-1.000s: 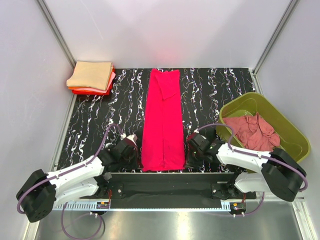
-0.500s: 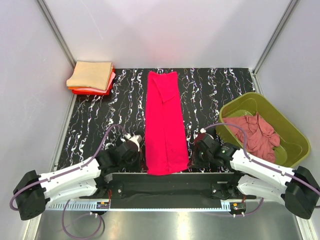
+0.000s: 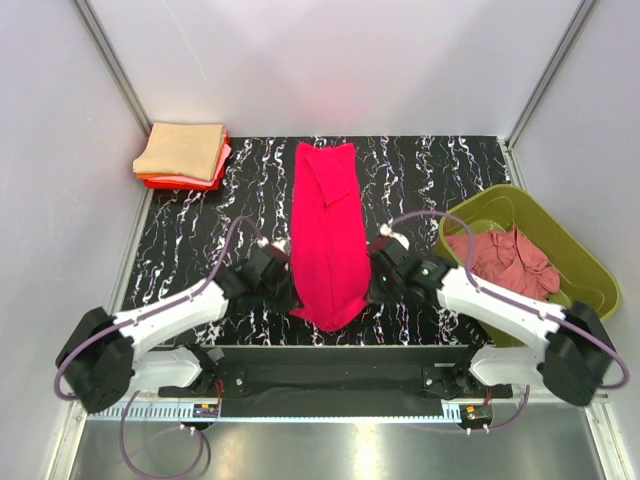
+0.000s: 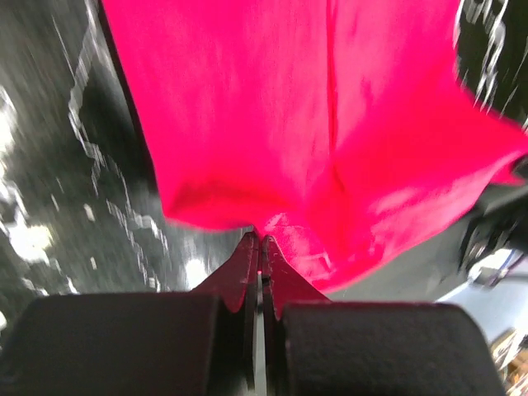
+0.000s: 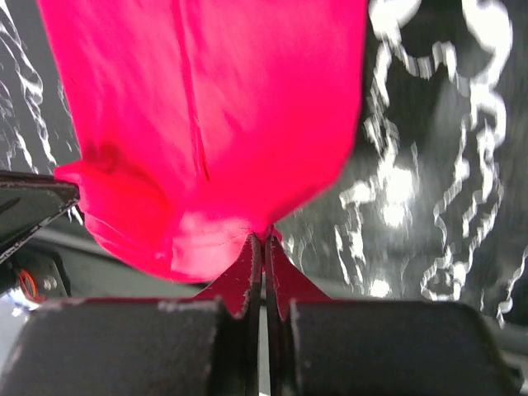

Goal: Fold and stack the t-shirts
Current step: Fold the tshirt

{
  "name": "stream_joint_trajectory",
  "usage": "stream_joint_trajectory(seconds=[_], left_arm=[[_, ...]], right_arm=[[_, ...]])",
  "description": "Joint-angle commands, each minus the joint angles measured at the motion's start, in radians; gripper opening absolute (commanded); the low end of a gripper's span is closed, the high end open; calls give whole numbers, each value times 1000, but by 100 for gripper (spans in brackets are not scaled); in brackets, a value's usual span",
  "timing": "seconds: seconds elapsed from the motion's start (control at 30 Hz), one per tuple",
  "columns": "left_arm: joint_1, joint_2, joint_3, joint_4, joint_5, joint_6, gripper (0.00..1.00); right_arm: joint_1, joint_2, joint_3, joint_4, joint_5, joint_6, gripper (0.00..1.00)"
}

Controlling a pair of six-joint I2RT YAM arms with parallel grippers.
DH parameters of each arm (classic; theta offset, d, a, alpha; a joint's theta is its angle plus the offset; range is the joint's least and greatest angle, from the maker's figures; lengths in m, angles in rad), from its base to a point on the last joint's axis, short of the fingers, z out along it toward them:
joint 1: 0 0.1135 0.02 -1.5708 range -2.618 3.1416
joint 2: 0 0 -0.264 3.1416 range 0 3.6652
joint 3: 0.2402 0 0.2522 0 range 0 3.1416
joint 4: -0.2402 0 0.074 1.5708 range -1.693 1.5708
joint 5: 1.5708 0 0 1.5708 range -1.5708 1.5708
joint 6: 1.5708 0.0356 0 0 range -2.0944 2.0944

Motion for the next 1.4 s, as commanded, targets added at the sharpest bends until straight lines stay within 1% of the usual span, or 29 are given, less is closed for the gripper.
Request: stream_joint_trajectory(seconds=[0.0, 0.03, 0.07, 0.13, 0.17, 0.3, 0.33, 0.43, 0.53, 0.7, 0.9, 1.03, 1.13, 1.17, 1.2, 1.27, 1.37], left_arm=[[81, 66, 103, 82, 70, 83, 0], [116, 115, 147, 81, 83, 95, 0], [133, 138, 175, 78, 92, 109, 0], [175, 213, 251, 75, 107, 147, 0], [189, 237, 277, 73, 110, 160, 0], [253, 362, 389, 67, 113, 218, 0], [278, 414, 434, 67, 116, 224, 0], [321, 497, 526, 59, 159, 244, 0], [354, 556, 612, 46, 150, 261, 0], [410, 643, 762, 23, 179, 279, 0], [466, 747, 879, 4, 170, 281, 0], [514, 845, 945, -10, 186, 273, 0], [528, 898, 991, -11, 190, 281, 0], [539, 954, 1046, -10, 228, 293, 0], [539, 955, 1046, -10, 229, 293, 0], [540, 984, 1077, -11, 238, 312, 4], [548, 1005, 1100, -11, 238, 312, 8]], right_arm=[[-29, 112, 119, 41, 70, -123, 0], [-39, 142, 166, 47, 70, -140, 0], [-47, 203, 191, 50, 68, -155, 0], [-78, 264, 264, 55, 59, -203, 0], [-90, 321, 289, 55, 49, -220, 0], [-142, 444, 400, 56, 35, -302, 0], [-154, 467, 450, 56, 29, -315, 0], [-196, 569, 547, 55, -13, -358, 0], [-239, 623, 628, 42, -24, -384, 0], [-309, 691, 742, 25, -56, -436, 0], [-362, 817, 945, -19, -68, -485, 0], [-389, 919, 1035, -50, -62, -494, 0], [-405, 981, 1091, -60, -67, -510, 0], [-418, 1017, 1140, -82, -67, -511, 0], [-418, 1027, 1141, -82, -67, -511, 0], [-426, 1044, 1163, -87, -70, -511, 0], [-435, 1070, 1197, -96, -62, -510, 1]])
